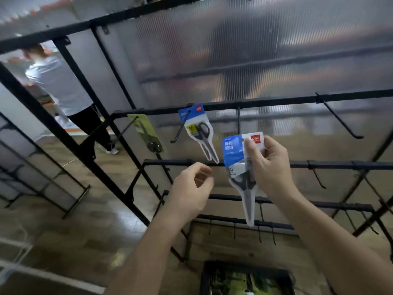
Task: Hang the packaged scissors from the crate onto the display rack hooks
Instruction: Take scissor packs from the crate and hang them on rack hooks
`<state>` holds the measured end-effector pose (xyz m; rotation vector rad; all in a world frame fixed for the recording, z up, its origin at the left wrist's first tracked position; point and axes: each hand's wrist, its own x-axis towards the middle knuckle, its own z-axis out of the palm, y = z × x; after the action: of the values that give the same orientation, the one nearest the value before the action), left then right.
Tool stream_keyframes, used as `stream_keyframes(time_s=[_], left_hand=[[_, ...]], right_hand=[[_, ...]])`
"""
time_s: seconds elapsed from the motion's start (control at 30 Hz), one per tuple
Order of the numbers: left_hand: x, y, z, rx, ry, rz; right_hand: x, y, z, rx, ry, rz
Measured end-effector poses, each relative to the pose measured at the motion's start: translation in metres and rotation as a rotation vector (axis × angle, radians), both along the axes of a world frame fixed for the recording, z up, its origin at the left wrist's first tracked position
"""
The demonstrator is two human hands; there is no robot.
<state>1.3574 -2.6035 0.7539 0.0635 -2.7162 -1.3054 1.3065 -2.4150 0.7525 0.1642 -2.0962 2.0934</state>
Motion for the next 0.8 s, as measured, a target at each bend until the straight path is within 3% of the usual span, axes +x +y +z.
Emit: stream_keyframes(time_s=[0.8], left_hand=[[0.013, -0.002, -0.007, -0.047, -0.07, 0.08]], right_hand=[[-0.009, -0.012, -0.021, -0.026, 0.198, -0.05]])
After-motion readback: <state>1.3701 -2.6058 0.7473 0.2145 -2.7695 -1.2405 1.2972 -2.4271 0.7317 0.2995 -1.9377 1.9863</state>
